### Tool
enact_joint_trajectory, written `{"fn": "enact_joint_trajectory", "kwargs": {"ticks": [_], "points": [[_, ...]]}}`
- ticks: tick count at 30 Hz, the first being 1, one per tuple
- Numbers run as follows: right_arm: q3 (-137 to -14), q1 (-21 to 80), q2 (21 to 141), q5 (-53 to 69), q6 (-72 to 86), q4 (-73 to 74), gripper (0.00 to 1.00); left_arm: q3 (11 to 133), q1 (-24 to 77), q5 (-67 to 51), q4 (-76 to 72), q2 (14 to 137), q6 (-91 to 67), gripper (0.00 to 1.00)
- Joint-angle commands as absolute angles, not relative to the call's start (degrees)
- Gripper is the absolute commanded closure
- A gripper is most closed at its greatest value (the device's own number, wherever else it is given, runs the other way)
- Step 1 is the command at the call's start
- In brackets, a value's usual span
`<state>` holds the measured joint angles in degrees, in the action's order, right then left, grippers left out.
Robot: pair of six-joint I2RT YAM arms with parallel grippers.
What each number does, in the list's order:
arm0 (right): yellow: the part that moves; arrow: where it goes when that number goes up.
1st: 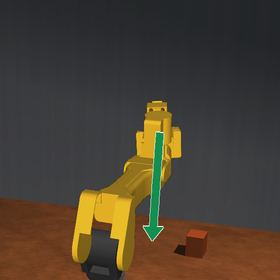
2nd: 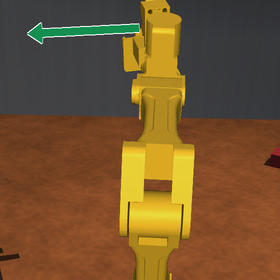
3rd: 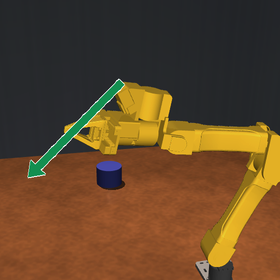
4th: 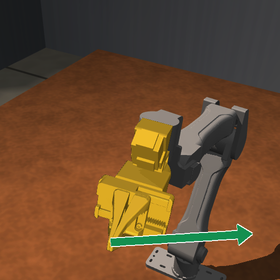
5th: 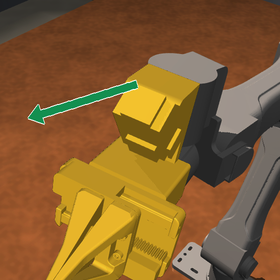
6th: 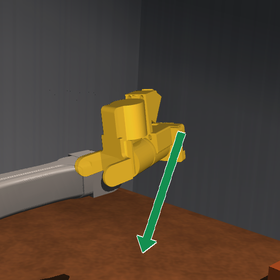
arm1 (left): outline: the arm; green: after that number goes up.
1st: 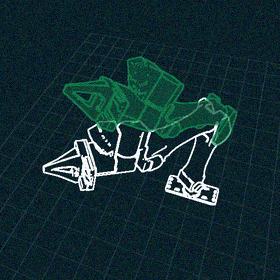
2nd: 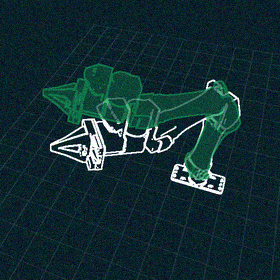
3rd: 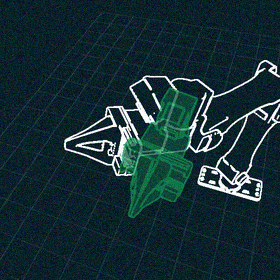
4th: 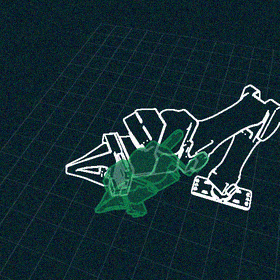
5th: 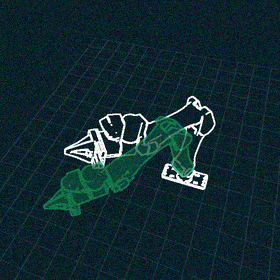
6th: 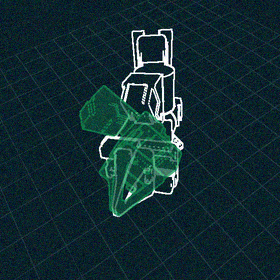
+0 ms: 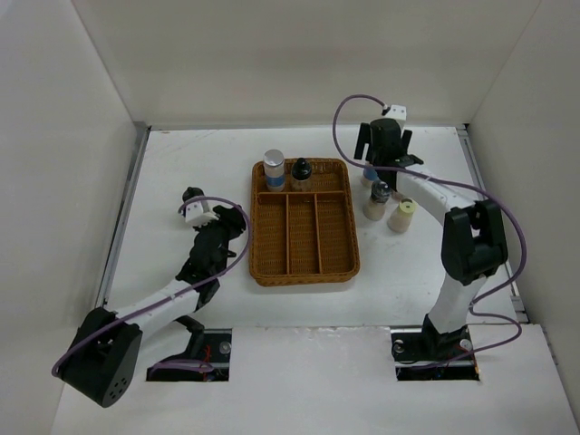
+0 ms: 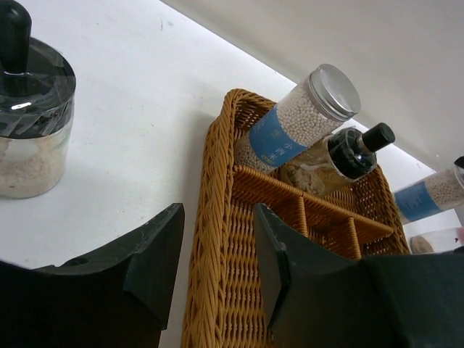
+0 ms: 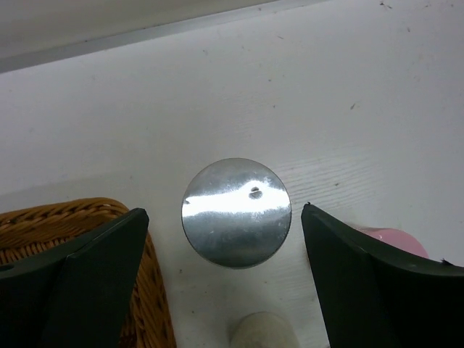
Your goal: Organize the condiment bottles
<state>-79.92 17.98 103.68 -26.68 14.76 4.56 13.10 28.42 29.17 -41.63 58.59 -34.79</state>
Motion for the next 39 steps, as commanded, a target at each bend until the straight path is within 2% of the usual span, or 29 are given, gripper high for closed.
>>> {"fn": "enact_joint_trajectory", "kwargs": {"ticks": [1, 9, 12, 15, 19, 26, 32, 39], "points": [[-83.14, 17.27, 105.20, -24.79, 14.24, 4.75, 0.07, 13.19, 27.55, 26.89, -44.73, 58.62, -36.65, 0.59], [-83.05, 16.48, 106.35, -24.26, 14.59, 3.87, 0.24, 13.27, 26.32, 25.57, -44.82, 59.94, -37.79, 0.59], [-82.45, 16.04, 105.30, -24.96, 14.85, 2.73, 0.39, 13.45, 25.62, 24.70, -44.30, 59.95, -38.06, 0.59], [-79.38, 16.30, 101.35, -26.10, 14.33, -2.27, 0.47, 13.18, 25.79, 25.05, -44.30, 58.97, -37.79, 0.59], [-76.56, 17.88, 94.85, -28.56, 10.29, -8.95, 0.50, 13.45, 25.27, 24.79, -44.12, 60.03, -38.14, 0.60], [-75.41, 23.85, 88.95, -26.28, 8.44, -10.37, 0.50, 13.18, 24.65, 24.96, -43.77, 59.33, -38.14, 0.60], [-77.08, 29.65, 90.70, -23.65, 8.00, -11.16, 0.50, 13.36, 24.48, 25.23, -43.42, 59.68, -38.05, 0.59], [-79.54, 31.51, 96.67, -22.06, 8.79, -11.34, 0.50, 13.01, 24.13, 25.49, -43.15, 58.45, -37.97, 0.59]]}}
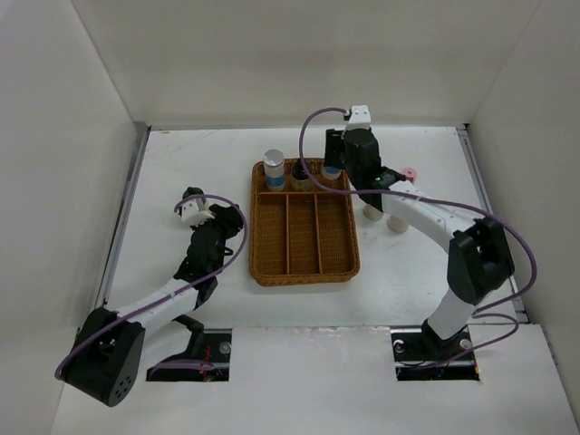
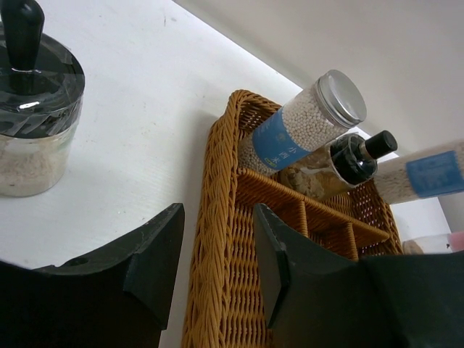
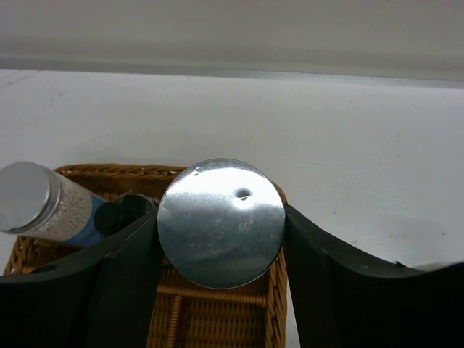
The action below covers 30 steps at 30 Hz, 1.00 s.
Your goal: Organize the condiment bottles
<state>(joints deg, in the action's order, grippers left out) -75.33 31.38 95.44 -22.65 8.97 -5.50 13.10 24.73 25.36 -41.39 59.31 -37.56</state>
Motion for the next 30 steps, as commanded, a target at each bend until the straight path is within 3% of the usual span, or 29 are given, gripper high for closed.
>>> {"fn": "enact_joint_trajectory", "kwargs": {"ticks": [1, 9, 20, 30], "points": [[-79.54, 31.59, 97.81, -21.71, 8.88, -11.86, 0.50, 13.01, 24.04, 25.31, -42.98, 58.36, -38.06, 0.59], [-78.49, 31.60, 104.94, -21.27, 9.75, -13.80, 0.48, 13.10, 24.12, 24.96, -42.80, 57.75, -38.14, 0.59], [-74.62, 31.60, 104.15, -21.27, 12.48, -14.59, 0.24, 13.09, 24.04, 25.84, -42.81, 58.44, -37.88, 0.59], [-72.78, 32.56, 99.32, -21.36, 14.76, -15.12, 0.13, 13.18, 23.60, 25.66, -42.71, 58.01, -37.71, 0.57]]}}
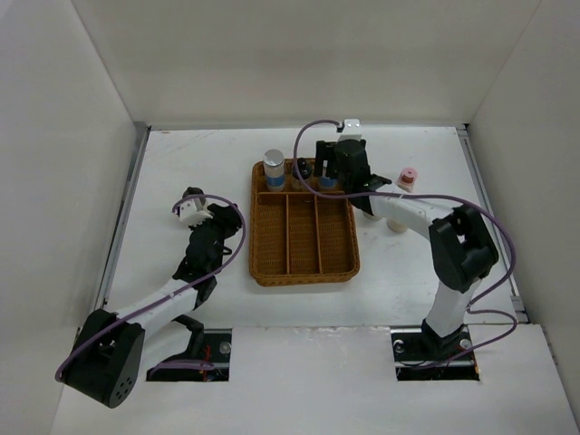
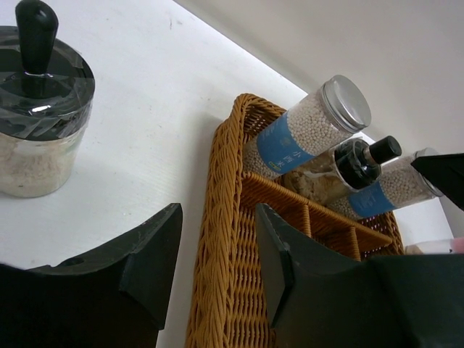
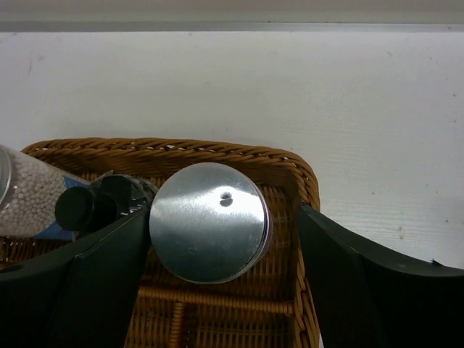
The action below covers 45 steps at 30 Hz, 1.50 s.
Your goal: Organize the condiment bottles
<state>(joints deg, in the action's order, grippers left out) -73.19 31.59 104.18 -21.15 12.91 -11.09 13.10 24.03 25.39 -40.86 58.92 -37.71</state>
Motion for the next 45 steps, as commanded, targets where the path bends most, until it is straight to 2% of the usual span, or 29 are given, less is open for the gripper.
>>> {"fn": "enact_joint_trajectory", "kwargs": {"ticks": [1, 7, 11, 13, 15, 16, 18, 20, 21, 26, 28, 36, 45], "points": [[-72.08, 32.91, 98.19, -21.53, 15.29, -15.38, 0.12, 13.18, 24.03, 26.19, -42.71, 57.66, -37.44, 0.57], [-63.13, 35.02, 88.70, -22.32, 18.80, -18.71, 0.11, 13.62, 23.33, 26.28, -40.97, 56.87, -37.53, 0.55], [-55.13, 35.99, 82.37, -25.13, 20.56, -22.23, 0.15, 15.73, 23.60, 30.13, -37.45, 56.60, -37.79, 0.46], [-50.91, 36.78, 79.47, -26.71, 22.49, -23.98, 0.27, 16.87, 24.30, 31.81, -35.52, 56.78, -37.79, 0.40], [-46.52, 38.62, 76.39, -26.28, 26.70, -25.22, 0.54, 18.19, 25.09, 33.74, -32.88, 56.78, -37.88, 0.36], [-44.32, 39.93, 75.07, -25.84, 28.28, -25.75, 0.63, 19.06, 25.44, 35.06, -31.65, 56.95, -37.88, 0.34], [-40.10, 42.66, 73.05, -26.54, 28.92, -27.15, 0.71, 21.52, 25.62, 36.73, -28.32, 57.48, -37.45, 0.31], [-36.05, 44.24, 71.46, -27.51, 29.35, -29.17, 0.69, 24.51, 25.62, 38.31, -24.19, 57.04, -36.13, 0.29], [-34.38, 44.77, 71.28, -27.34, 29.01, -30.83, 0.66, 25.74, 25.36, 39.71, -22.43, 56.69, -35.43, 0.29], [-31.47, 47.06, 71.37, -26.19, 28.30, -35.85, 0.32, 33.21, 23.25, 44.30, -12.68, 60.46, -32.43, 0.26], [-30.77, 48.46, 71.54, -26.02, 28.13, -37.08, 0.26, 35.50, 21.93, 43.95, -8.81, 61.78, -32.52, 0.25], [-29.53, 49.70, 73.12, -26.02, 27.77, -39.81, 0.22, 42.44, 19.55, 44.82, 1.13, 65.04, -32.17, 0.23], [-29.79, 51.11, 73.13, -26.19, 27.07, -39.90, 0.19, 47.19, 16.74, 41.75, 1.93, 73.73, -29.71, 0.23]]}}
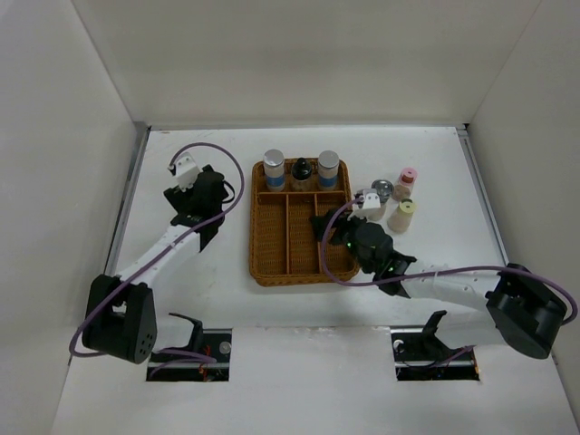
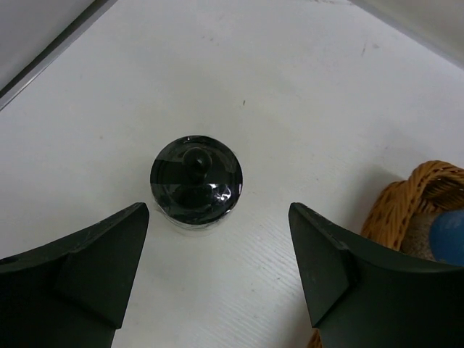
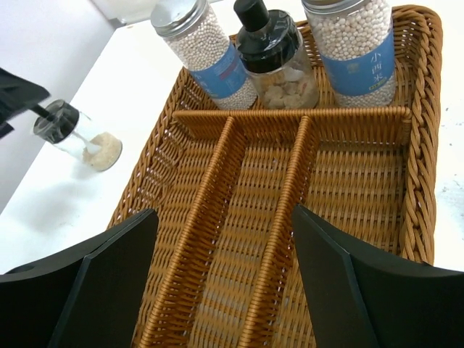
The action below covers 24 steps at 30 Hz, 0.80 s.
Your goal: Organize the condiment bottles
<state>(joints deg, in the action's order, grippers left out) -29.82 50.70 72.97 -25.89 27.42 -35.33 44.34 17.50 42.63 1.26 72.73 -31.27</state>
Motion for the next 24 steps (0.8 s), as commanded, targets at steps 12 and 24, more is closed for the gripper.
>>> {"fn": "enact_joint_trajectory", "kwargs": {"ticks": [12, 24], "points": [[-31.81, 51.11, 77.08, -24.87, 26.72, -38.59, 0.18, 47.73, 12.79, 39.99, -0.79, 78.75, -29.27, 0.25], [-32.17, 51.11, 78.13, -24.17, 27.25, -38.15, 0.17, 48.60, 10.77, 39.55, -2.72, 82.00, -28.30, 0.28]]}}
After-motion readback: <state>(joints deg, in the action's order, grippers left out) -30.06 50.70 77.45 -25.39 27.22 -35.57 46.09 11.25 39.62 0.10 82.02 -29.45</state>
